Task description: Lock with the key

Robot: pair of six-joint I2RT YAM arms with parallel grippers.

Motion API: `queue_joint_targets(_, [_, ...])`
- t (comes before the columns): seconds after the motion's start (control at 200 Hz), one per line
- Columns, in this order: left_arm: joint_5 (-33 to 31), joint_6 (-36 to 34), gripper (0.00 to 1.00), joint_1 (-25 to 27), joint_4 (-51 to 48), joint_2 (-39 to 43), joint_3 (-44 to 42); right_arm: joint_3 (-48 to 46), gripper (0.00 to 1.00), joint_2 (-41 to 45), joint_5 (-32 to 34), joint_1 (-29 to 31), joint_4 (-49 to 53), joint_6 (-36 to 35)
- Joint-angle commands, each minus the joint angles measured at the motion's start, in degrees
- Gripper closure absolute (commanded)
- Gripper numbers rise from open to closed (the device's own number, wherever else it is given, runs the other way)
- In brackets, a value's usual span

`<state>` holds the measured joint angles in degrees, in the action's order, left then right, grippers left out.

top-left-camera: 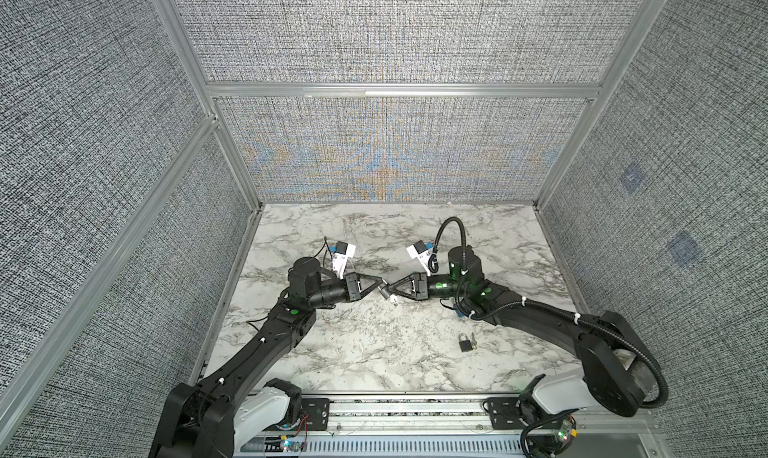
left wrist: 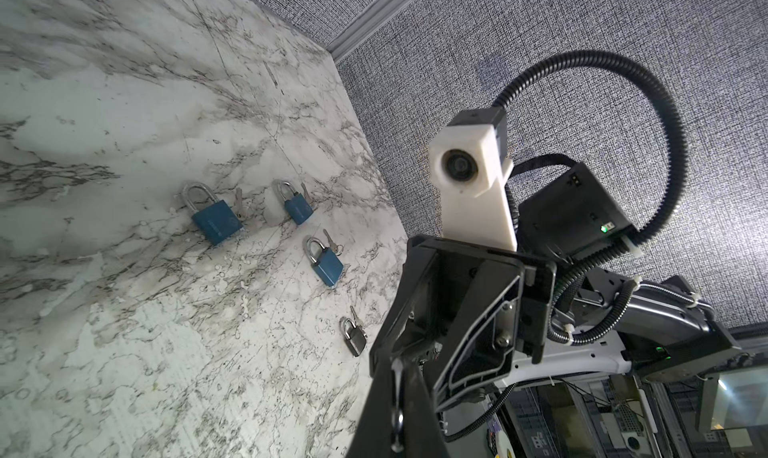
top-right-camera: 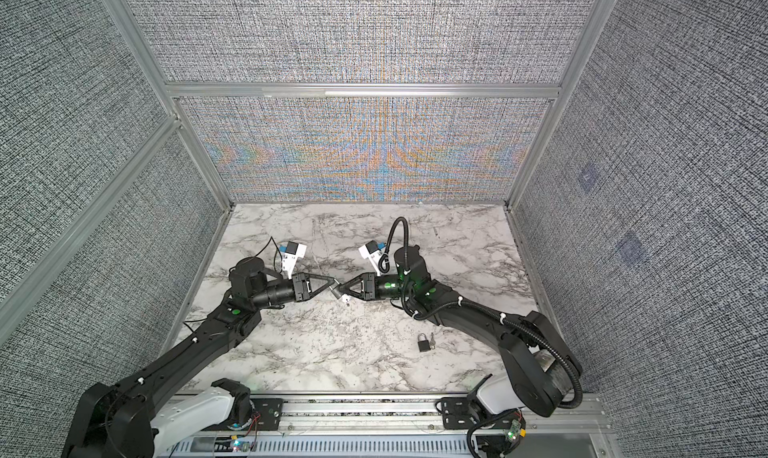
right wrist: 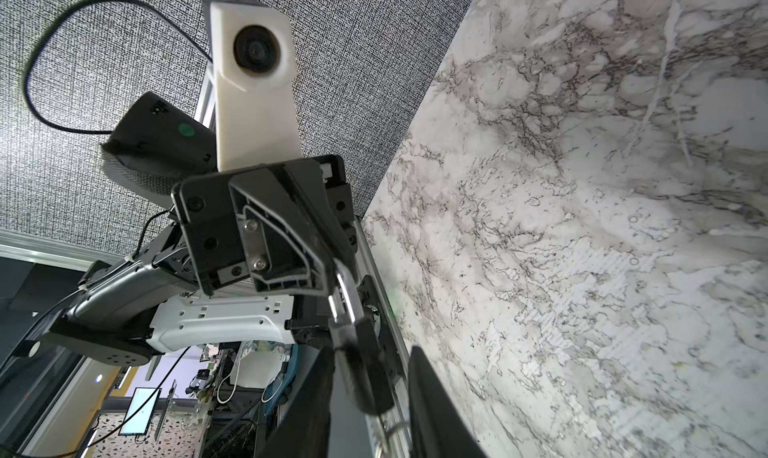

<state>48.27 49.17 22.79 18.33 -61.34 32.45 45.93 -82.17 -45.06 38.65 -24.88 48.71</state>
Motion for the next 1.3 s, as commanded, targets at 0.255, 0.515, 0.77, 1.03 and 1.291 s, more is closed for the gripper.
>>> queue_joint_targets(0.255, [-2.48, 1.31, 1.00, 0.01, 2.28, 1.01, 1.17, -2.77, 0.69, 1.27, -1.17, 0.07, -5.01, 1.25])
queue_joint_targets(0.515, [-2.22, 2.27, 1.00, 0.06, 2.22, 0.61, 1.48, -2.47, 0.76, 0.71, -1.91, 0.11, -6.35, 1.83])
queue_joint_targets(0.77, [-3.65, 2.24, 1.00, 0.07, 1.98, 0.63, 1.27, -2.73, 0.96, 0.75, -2.37, 0.39, -6.93, 2.45])
queue_joint_targets(1.03, [-4.46, 1.82, 1.00, -0.05, 3.64, 1.08, 1.08, -5.06, 1.00, 1.59, -1.97, 0.45, -8.07, 3.32])
queue_joint_targets(1.291, [-4.59, 1.02, 1.00, -0.43, 3.64, 1.47, 1.81, -8.27, 1.00, 4.06, -0.72, 0.12, -7.01, 3.25])
